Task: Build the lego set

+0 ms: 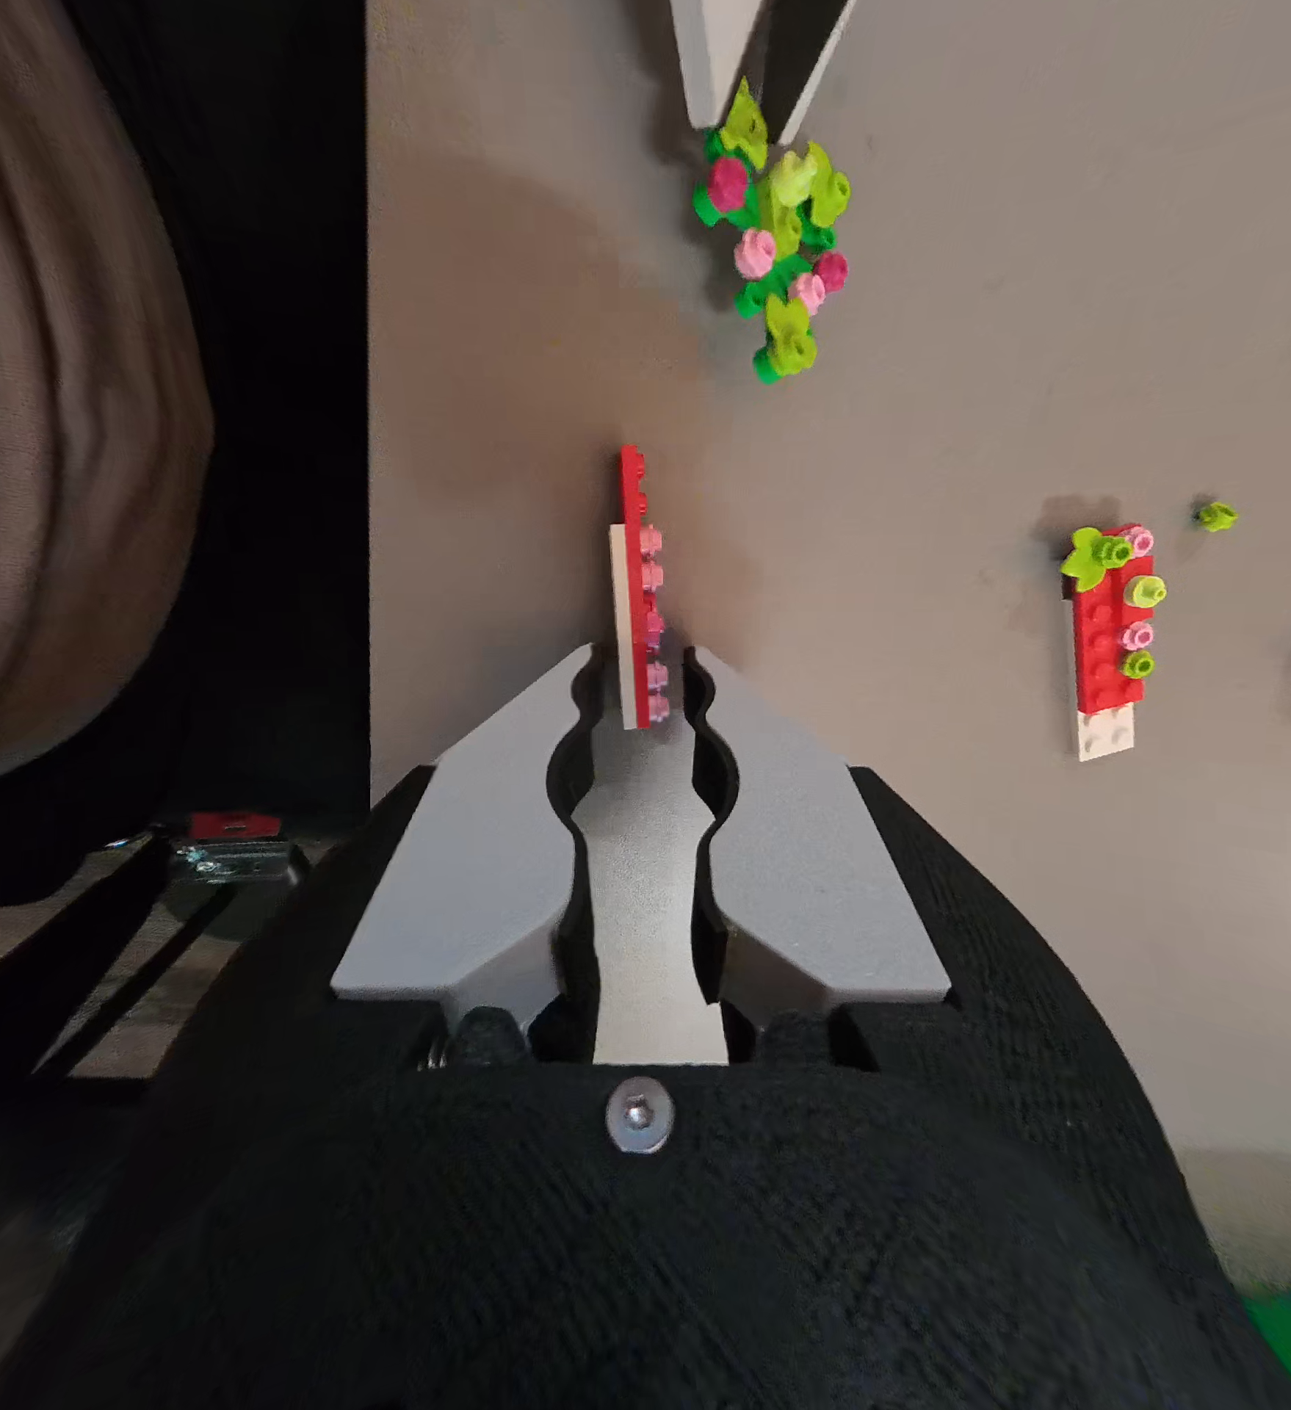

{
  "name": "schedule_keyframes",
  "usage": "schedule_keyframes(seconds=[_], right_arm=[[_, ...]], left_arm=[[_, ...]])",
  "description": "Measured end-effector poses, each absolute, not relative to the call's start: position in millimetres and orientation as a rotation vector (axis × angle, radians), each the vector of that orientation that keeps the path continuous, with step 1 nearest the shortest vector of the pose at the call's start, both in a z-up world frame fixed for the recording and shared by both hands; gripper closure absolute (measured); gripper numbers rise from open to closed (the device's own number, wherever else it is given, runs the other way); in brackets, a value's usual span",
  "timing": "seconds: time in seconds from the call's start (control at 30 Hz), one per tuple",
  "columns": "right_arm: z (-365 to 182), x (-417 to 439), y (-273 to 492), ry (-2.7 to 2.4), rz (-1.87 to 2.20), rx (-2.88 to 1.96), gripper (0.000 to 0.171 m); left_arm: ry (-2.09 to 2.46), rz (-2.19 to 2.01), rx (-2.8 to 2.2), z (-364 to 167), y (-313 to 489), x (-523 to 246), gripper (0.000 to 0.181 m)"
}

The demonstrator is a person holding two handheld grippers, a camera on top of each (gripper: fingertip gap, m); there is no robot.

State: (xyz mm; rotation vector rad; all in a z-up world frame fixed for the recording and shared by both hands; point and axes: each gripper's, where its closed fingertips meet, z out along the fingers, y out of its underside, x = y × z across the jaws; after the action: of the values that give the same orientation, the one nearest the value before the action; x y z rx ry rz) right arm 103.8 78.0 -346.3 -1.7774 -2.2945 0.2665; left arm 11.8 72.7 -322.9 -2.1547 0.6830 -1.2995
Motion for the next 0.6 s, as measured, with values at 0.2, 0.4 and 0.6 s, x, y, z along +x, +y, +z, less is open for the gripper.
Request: schedule_keyframes(seconds=[0.2,0.4,0.6], right_arm=[[-343,87,73,-2.227,0.492,-1.719,0.142],[-343,81,71,-2.143,0.569,-1.645,0.15],[-342,77,70,-2.117,0.4,-1.369,0.159]], left_arm=[[0.687,-1.306,-2.157,-323,72,12,0.168],[0.69,-1.329,-2.152,-322,71,15,0.168],[0.688,-1.364,-2.153,-321,68,21,0.168]])
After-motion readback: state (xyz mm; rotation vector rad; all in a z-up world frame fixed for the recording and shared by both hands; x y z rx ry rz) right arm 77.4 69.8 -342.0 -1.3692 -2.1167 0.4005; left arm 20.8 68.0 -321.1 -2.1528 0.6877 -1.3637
